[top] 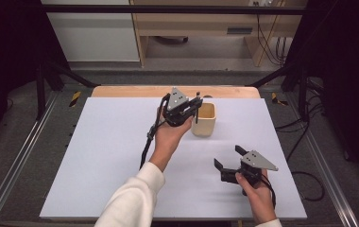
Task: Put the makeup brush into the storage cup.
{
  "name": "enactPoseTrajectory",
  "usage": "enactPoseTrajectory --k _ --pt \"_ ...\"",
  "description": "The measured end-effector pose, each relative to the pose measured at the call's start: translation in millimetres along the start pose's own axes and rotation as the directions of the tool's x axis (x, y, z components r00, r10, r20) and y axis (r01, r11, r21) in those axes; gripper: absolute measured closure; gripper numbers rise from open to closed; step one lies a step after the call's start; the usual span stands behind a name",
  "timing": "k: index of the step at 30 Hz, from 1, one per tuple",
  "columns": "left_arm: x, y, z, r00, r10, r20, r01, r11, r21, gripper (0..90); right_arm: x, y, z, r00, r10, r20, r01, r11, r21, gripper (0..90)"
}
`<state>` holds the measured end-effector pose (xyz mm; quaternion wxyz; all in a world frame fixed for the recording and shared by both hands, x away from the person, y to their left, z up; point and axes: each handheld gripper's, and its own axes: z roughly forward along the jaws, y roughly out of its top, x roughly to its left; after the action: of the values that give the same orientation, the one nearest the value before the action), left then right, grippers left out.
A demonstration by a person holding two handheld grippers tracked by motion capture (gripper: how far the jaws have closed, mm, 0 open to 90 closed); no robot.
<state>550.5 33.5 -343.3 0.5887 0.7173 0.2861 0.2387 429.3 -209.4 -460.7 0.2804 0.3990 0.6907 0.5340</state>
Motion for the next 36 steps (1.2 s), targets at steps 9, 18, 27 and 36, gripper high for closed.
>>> enactPoseTrajectory --k 9,18,27,36 --pt "-7.0 12.8 0.0 0.9997 0.022 0.0 -0.022 0.9997 0.0 83.1 1.0 0.1 0.1 1.0 0.005 -0.003 -0.005 1.0 0.0 4.7" --pt "-12.4 15.1 6.3 0.9991 0.043 0.0 -0.043 0.9991 0.002 83.1 1.6 -0.1 0.3 1.0 0.006 -0.005 -0.006 1.0 -0.003 4.6" --pt "-13.2 17.8 5.7 0.9985 0.054 -0.01 -0.054 0.9985 -0.01 83.1 1.6 0.0 -0.2 0.9999 0.006 -0.012 -0.006 1.0 -0.008 4.6" --pt "-9.8 16.5 8.9 0.999 0.04 -0.021 -0.041 0.9991 -0.007 83.1 1.0 -0.1 -1.0 0.9997 0.001 -0.023 -0.001 1.0 -0.017 6.6"
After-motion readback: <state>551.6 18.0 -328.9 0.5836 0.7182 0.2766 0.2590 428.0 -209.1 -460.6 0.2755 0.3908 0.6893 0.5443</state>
